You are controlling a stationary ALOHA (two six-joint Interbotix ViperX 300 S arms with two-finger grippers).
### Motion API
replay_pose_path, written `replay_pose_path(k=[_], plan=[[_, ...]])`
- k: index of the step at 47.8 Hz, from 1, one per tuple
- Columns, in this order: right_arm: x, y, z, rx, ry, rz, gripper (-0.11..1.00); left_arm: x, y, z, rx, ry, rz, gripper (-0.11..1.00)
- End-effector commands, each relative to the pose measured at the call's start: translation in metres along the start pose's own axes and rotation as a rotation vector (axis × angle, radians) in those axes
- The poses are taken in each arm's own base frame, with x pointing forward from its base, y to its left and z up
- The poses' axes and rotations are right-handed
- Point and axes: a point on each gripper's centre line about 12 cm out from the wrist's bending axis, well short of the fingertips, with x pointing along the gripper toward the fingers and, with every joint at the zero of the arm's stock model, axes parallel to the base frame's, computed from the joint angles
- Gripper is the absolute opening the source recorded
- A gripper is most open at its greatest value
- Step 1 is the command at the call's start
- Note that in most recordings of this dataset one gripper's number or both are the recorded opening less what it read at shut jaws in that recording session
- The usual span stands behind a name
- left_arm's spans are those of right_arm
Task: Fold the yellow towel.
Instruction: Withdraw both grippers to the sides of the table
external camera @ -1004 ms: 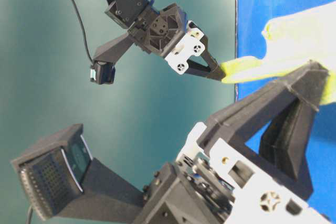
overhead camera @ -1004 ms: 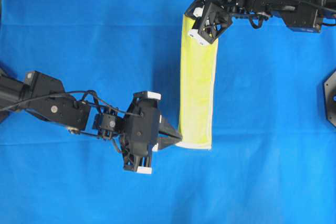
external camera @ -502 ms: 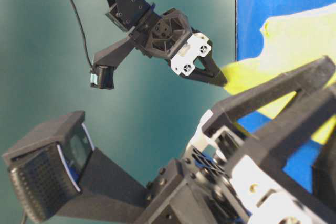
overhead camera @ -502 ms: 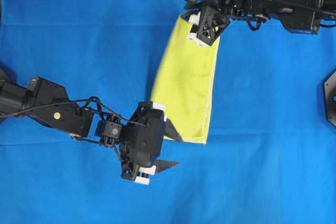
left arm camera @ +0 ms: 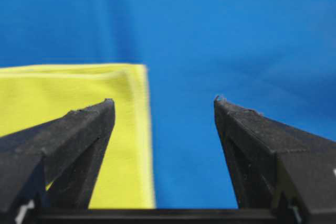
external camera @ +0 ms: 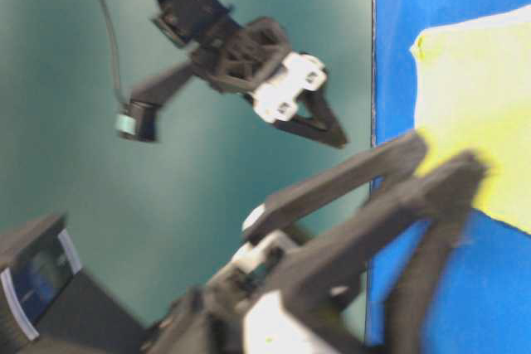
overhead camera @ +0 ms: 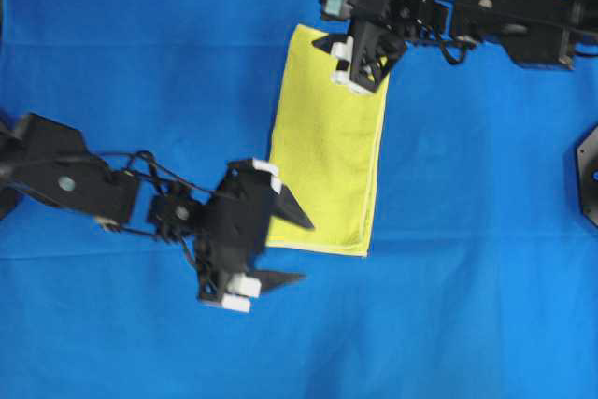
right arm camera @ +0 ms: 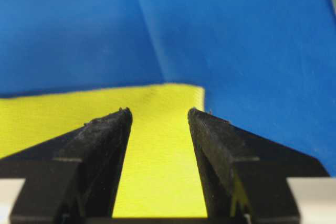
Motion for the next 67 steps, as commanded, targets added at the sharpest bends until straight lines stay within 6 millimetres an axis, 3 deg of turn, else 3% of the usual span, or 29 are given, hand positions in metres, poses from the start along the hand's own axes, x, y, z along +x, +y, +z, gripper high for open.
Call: replay_pose_path(k=[1, 7, 17, 28, 36, 43, 60, 67], plan=[[-0.029, 0.010, 0.017, -0.009, -0.079, 0.019, 0.53, -0.026, 0.014, 0.020, -0.012, -0.076, 0.032, 0.72], [-0.060, 0.026, 0.017, -0.014, -0.129, 0.058, 0.53, -0.057, 0.034, 0.016, -0.031, -0.127, 0.084, 0.72], [-0.111, 0.048, -0.001, 0.013, -0.212, 0.135, 0.53, -0.108, 0.055, 0.003, -0.053, -0.228, 0.160, 0.72], [-0.155, 0.045, -0.029, 0.072, -0.279, 0.153, 0.52, -0.162, 0.060, -0.015, -0.063, -0.303, 0.210, 0.72], [-0.165, 0.044, -0.057, 0.090, -0.305, 0.166, 0.52, -0.191, 0.059, -0.029, -0.066, -0.349, 0.234, 0.72], [-0.162, 0.044, -0.069, 0.125, -0.317, 0.178, 0.52, -0.195, 0.058, -0.035, -0.079, -0.352, 0.234, 0.72], [-0.161, 0.044, -0.069, 0.132, -0.314, 0.177, 0.52, -0.187, 0.060, -0.039, -0.085, -0.320, 0.234, 0.72], [-0.160, 0.039, -0.065, 0.162, -0.320, 0.162, 0.52, -0.186, 0.061, -0.030, -0.098, -0.344, 0.233, 0.72]])
